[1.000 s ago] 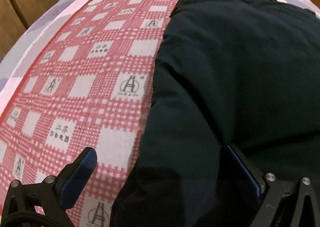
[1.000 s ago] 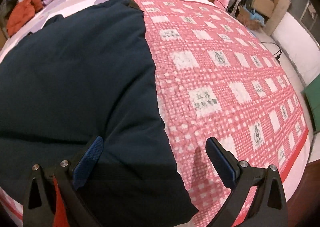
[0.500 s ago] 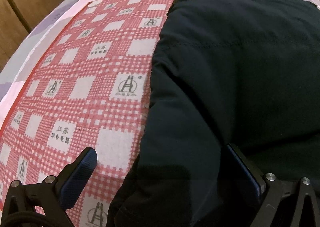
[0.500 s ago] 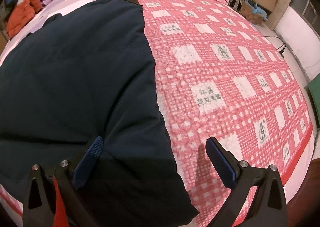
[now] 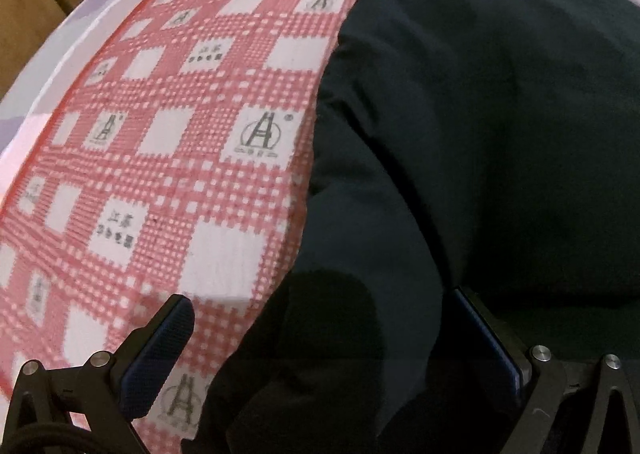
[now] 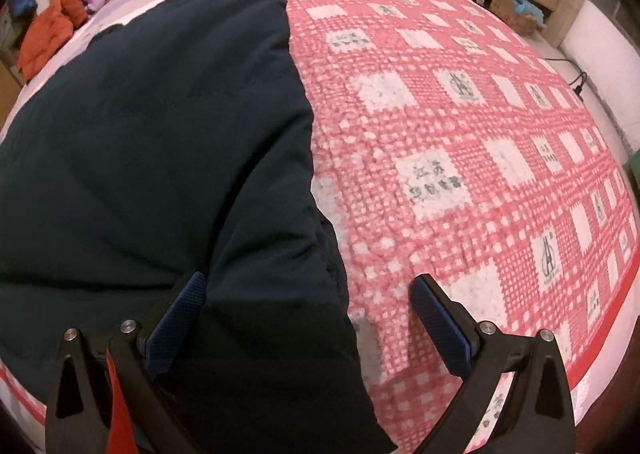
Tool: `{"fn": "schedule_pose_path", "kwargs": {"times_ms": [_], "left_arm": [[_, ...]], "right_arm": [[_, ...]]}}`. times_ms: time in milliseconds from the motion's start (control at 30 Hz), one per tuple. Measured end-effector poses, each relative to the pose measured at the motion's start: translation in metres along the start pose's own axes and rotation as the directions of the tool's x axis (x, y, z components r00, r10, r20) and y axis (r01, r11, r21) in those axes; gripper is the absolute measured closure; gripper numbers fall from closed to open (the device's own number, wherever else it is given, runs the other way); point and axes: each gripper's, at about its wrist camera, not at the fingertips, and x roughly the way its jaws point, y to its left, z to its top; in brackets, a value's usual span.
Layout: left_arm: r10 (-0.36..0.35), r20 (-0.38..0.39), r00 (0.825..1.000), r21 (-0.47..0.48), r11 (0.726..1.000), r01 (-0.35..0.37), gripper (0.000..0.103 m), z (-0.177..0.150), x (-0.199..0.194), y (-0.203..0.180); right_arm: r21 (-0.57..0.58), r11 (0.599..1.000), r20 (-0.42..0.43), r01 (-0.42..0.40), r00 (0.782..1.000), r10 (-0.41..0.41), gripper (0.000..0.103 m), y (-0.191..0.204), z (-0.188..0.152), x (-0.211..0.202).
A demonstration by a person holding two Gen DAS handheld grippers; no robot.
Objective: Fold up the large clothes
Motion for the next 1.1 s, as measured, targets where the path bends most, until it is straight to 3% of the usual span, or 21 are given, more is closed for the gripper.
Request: {"fn": "schedule_pose_path", "kwargs": {"times_ms": [100,200,233,267,333,433,600,700,733,833,1000,1100], "left_arm": [[0.108,-0.098,0.989,0.094,0.991,-0.099,0.0,0.016,-0.003,-0.016],[0.165,-0.204,0.965,0.164,0.977,-0.133,0.003,0.031,-0.019,-0.026],[0.146,-0.203,0.968,0.165,0.98,-0.113,0.003,0.033,-0.03,-0.027],[0.11,-0.178,0.978,0.155,0.984,-0.082,0.003,0.035,-0.052,-0.028],[0.028,-0.115,0.993,0.112,0.994,-0.016,0.003,0.035,-0.101,-0.024],[-0.07,-0.059,0.996,0.061,0.995,0.073,0.002,0.021,-0.164,-0.018],[-0.106,-0.025,0.994,0.127,0.986,0.108,0.002,-0.019,-0.24,-0.031],[-0.064,0.011,0.998,0.216,0.974,0.06,0.002,-0.044,-0.278,-0.044],[-0.067,0.027,0.997,0.233,0.971,0.059,0.002,-0.048,-0.289,-0.046],[-0.181,0.074,0.981,0.281,0.947,0.153,0.002,-0.066,-0.333,-0.047],[-0.278,0.046,0.959,0.273,0.927,0.256,0.002,-0.078,-0.373,-0.04],[-0.316,0.001,0.949,0.238,0.922,0.306,0.002,-0.086,-0.384,-0.033]], "right_arm": [[-0.012,1.0,-0.073,0.014,0.997,-0.015,0.001,0.003,0.01,0.004],[-0.074,0.995,-0.162,0.071,0.983,-0.082,0.001,0.012,0.029,-0.002],[-0.104,0.988,-0.164,0.116,0.977,-0.133,0.001,0.018,0.036,-0.017],[-0.116,0.987,-0.133,0.113,0.983,-0.128,0.002,0.022,0.038,-0.033],[-0.127,0.991,-0.039,0.035,0.998,-0.041,0.002,0.03,0.034,-0.081],[-0.18,0.984,0.046,0.001,0.999,0.007,0.001,0.047,0.007,-0.156],[-0.198,0.98,0.04,-0.025,0.999,0.033,0.001,0.072,-0.043,-0.229],[-0.208,0.978,0.059,0.031,0.998,-0.019,0.001,0.089,-0.075,-0.271],[-0.232,0.969,0.078,0.084,0.995,-0.068,0.001,0.1,-0.086,-0.288],[-0.27,0.954,0.113,0.128,0.989,-0.101,0.001,0.121,-0.108,-0.323],[-0.165,0.986,-0.042,-0.014,0.999,0.007,0.001,0.137,-0.12,-0.358],[-0.138,0.99,-0.05,-0.011,0.999,0.004,0.001,0.15,-0.13,-0.383]]}}
